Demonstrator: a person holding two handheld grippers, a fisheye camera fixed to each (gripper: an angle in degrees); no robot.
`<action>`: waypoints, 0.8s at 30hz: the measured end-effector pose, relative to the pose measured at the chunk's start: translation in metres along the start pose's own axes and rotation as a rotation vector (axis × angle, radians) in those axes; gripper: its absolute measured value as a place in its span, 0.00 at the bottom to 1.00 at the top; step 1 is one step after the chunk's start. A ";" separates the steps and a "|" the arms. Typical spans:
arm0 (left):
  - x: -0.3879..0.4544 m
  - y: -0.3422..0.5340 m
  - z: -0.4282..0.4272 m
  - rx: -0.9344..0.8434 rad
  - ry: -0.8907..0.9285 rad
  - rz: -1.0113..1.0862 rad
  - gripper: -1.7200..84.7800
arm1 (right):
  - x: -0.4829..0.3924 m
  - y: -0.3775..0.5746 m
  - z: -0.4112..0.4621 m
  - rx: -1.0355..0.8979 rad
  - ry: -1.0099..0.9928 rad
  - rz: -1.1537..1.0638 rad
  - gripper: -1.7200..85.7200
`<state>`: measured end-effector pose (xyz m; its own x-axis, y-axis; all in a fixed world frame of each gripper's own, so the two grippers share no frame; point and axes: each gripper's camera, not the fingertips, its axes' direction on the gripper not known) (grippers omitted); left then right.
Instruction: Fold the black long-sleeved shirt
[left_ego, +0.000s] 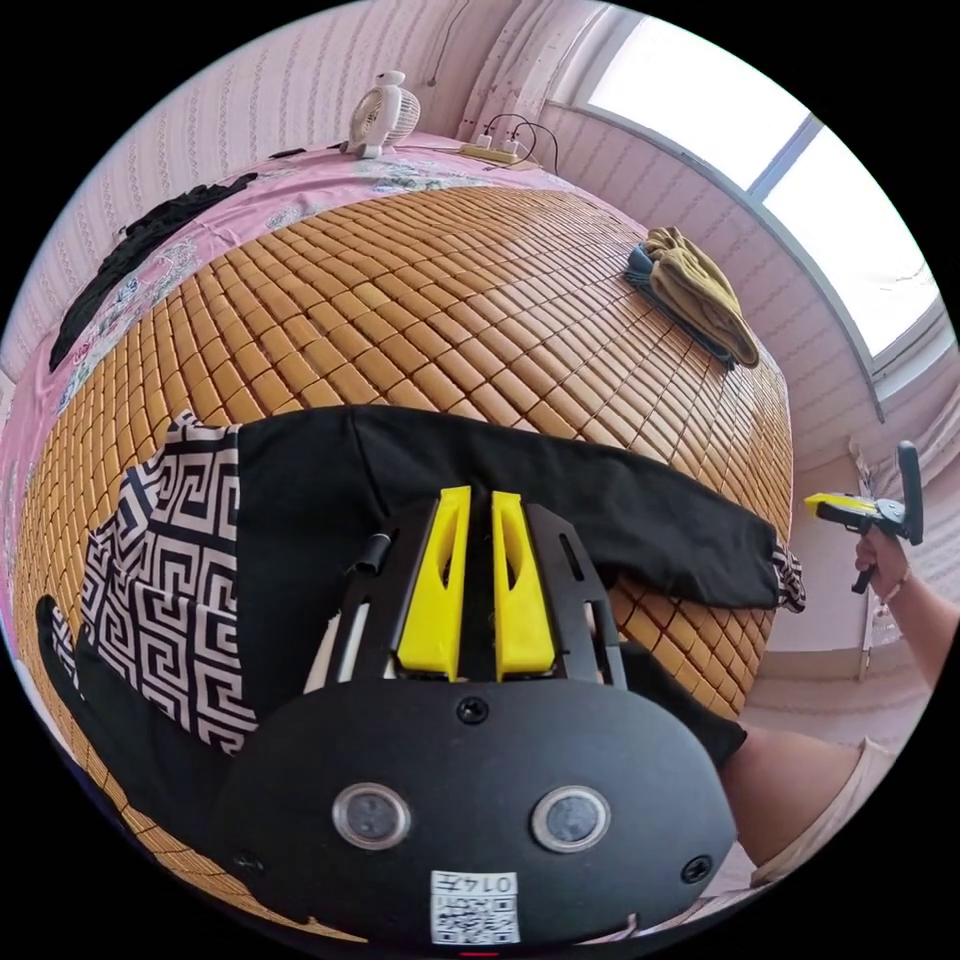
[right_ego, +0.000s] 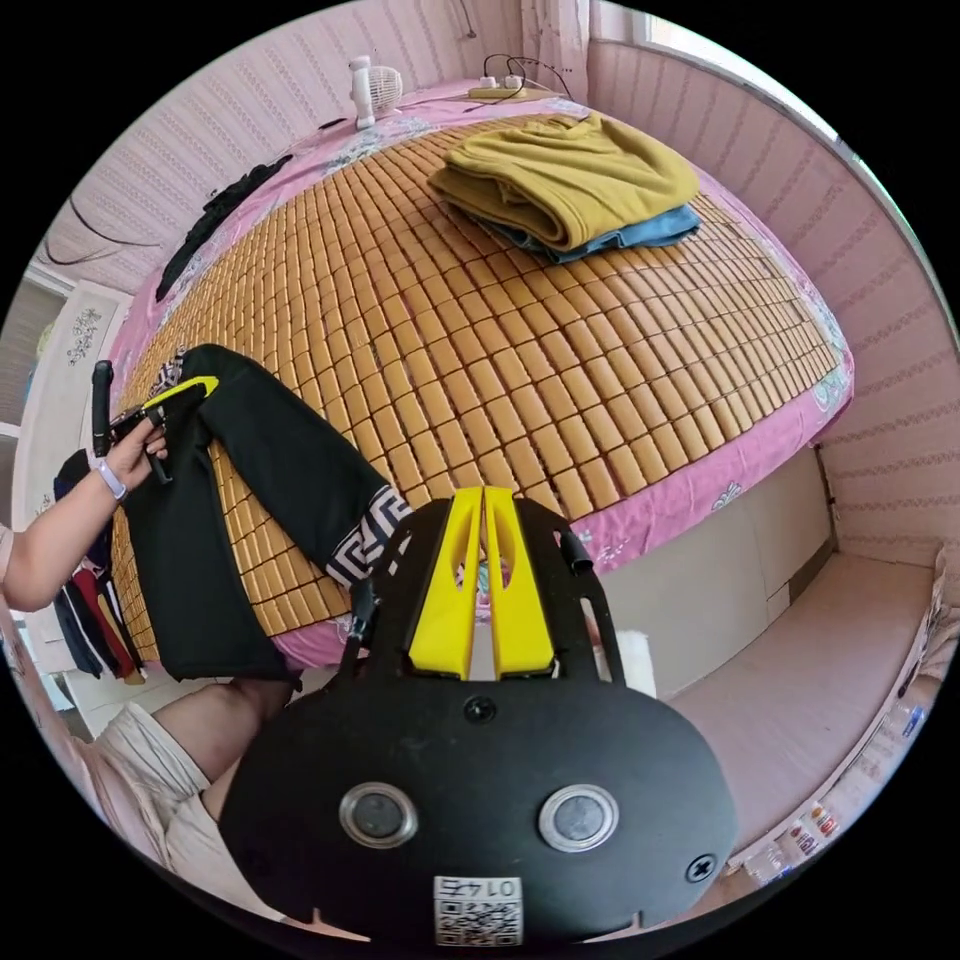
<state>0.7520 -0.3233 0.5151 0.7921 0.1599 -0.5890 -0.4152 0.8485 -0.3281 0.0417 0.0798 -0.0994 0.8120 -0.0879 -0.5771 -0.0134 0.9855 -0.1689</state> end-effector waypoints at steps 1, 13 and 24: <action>-0.002 -0.001 0.001 0.005 0.020 -0.010 0.06 | 0.000 0.004 0.010 -0.038 -0.012 0.009 0.07; -0.034 -0.008 0.000 -0.053 0.150 -0.106 0.01 | -0.008 -0.031 0.050 -0.154 0.035 -0.078 0.03; -0.005 0.014 -0.035 0.038 0.089 0.006 0.01 | -0.008 -0.050 0.087 -0.051 0.107 -0.057 0.02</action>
<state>0.7264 -0.3305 0.4877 0.7460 0.1207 -0.6549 -0.4009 0.8667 -0.2969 0.0865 0.0434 -0.0173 0.7457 -0.1611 -0.6466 -0.0008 0.9701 -0.2426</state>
